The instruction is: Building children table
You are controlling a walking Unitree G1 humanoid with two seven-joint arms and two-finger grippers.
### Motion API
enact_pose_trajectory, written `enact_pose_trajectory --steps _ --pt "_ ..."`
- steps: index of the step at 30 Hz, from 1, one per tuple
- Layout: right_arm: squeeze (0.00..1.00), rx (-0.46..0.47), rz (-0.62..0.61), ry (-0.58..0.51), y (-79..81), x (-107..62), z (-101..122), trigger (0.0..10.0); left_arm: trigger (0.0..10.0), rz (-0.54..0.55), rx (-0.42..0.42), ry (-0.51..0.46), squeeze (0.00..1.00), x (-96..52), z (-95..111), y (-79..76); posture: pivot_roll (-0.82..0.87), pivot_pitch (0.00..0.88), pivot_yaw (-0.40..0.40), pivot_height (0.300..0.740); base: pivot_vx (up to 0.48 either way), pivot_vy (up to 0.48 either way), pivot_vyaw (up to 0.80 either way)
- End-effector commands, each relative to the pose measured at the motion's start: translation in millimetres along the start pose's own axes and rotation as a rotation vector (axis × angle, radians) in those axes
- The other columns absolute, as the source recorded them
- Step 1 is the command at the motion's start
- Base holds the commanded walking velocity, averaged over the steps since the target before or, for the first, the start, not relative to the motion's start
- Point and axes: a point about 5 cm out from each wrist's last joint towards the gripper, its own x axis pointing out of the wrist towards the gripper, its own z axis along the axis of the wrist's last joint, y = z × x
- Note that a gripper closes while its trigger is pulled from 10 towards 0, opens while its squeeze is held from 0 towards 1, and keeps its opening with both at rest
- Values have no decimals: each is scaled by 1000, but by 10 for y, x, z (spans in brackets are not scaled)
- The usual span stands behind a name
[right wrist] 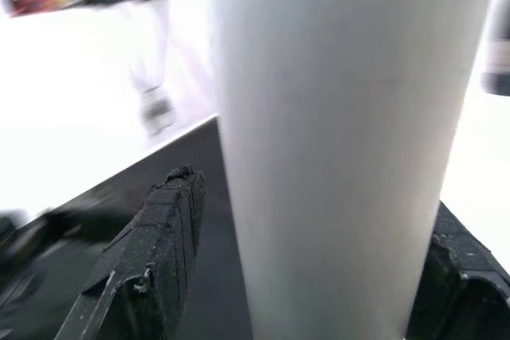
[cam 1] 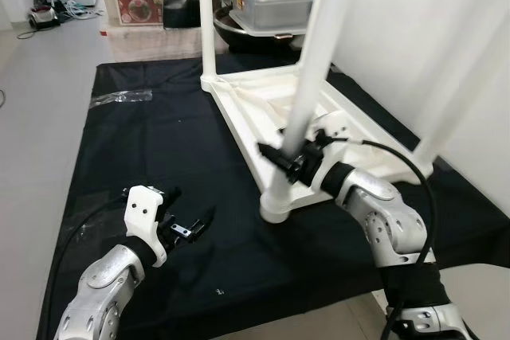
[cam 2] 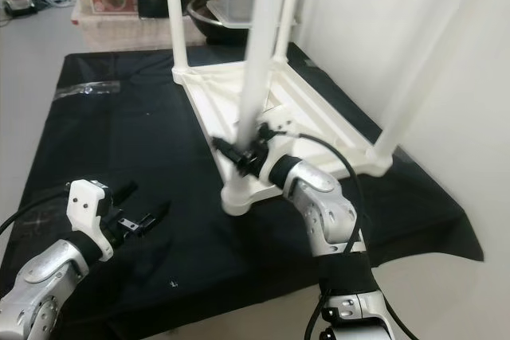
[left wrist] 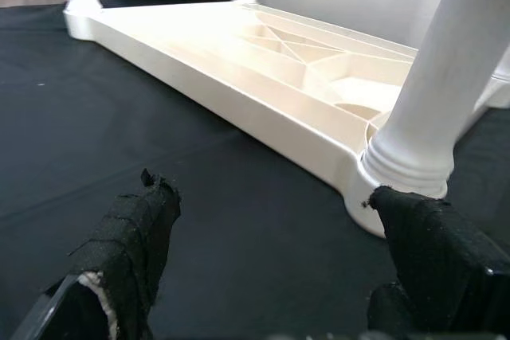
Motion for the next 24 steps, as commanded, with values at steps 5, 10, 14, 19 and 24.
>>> enact_pose_trajectory --steps 5,10,14,19,24 --pt "0 59 139 49 299 319 -259 0 10000 5 -7 8 0 -8 -29 -11 81 0 -107 740 0 0 0" --pt "0 130 -591 194 -273 218 -541 0 10000 2 -8 8 0 -22 -26 -23 67 0 -97 740 0 0 0" --pt "0 189 -959 259 -526 -113 -690 0 10000 -1 -9 9 0 -25 -26 -31 64 0 -96 740 0 0 0" --pt "0 175 -1223 315 -593 -560 -769 0 10000 -8 -10 12 0 -31 -30 -36 48 0 -82 740 0 0 0" --pt "0 128 -1191 338 -406 -676 -694 10000 10000 -16 -11 17 0 -34 -32 -31 34 0 -71 740 0 0 0"
